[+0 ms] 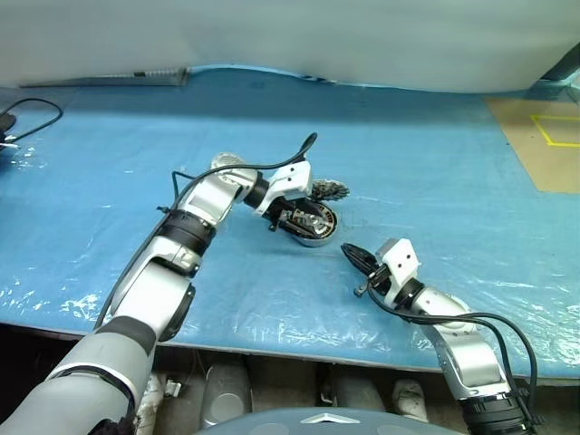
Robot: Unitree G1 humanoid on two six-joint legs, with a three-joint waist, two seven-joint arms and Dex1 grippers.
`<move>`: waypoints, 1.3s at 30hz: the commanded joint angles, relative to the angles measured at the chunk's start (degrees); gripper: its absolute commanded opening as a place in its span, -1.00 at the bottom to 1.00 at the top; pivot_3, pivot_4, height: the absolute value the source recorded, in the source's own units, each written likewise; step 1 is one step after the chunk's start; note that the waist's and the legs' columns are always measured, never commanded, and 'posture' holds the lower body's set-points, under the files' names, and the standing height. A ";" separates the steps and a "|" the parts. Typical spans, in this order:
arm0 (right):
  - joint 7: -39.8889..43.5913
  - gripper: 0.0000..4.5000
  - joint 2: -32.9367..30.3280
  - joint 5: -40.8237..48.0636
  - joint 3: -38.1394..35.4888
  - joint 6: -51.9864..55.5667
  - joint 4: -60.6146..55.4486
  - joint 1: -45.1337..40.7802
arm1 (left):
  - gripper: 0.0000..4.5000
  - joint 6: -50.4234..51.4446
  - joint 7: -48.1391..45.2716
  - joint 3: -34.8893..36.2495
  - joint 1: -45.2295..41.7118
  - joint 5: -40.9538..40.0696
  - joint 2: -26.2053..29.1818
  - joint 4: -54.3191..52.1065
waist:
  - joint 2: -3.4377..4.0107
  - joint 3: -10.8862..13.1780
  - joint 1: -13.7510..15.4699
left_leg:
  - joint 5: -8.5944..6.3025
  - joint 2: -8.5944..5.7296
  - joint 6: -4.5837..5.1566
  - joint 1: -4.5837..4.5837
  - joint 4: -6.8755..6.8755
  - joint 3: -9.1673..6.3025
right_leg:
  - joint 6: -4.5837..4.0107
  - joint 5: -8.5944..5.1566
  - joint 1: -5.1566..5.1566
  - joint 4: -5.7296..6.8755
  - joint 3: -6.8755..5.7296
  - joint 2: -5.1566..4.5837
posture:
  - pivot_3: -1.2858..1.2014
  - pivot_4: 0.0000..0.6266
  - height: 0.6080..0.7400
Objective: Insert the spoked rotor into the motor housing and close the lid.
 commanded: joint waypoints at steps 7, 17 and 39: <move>-4.30 -1.00 -1.37 -1.15 -2.53 8.10 3.55 -8.83 | -0.99 0.15 7.53 7.96 18.14 -9.63 2.16 -18.78 | 0.05 0.03 -0.08 | -0.04 -0.01 -0.07 -0.01 -0.02 0.03 | -0.01 0.00 0.00 -0.03 0.01 -0.01 | 0.03 -0.52 1.00; -6.60 -1.00 -4.00 -4.73 -1.96 17.81 19.88 -32.05 | -0.99 -5.51 27.12 16.33 40.04 -14.31 -3.08 -32.63 | 0.10 0.05 -1.46 | -0.06 0.10 -0.12 -0.02 0.03 0.05 | -0.01 0.00 -0.04 0.02 0.02 0.09 | 0.03 -0.52 1.00; 25.62 -1.00 -2.72 0.65 2.55 7.76 39.88 -54.17 | -0.99 -29.59 39.28 15.92 50.57 -10.25 -7.77 -19.29 | 0.10 0.05 -1.46 | -0.08 0.31 0.34 -0.08 0.26 0.20 | -0.06 0.02 -0.12 0.18 0.02 0.17 | 0.03 -0.52 1.00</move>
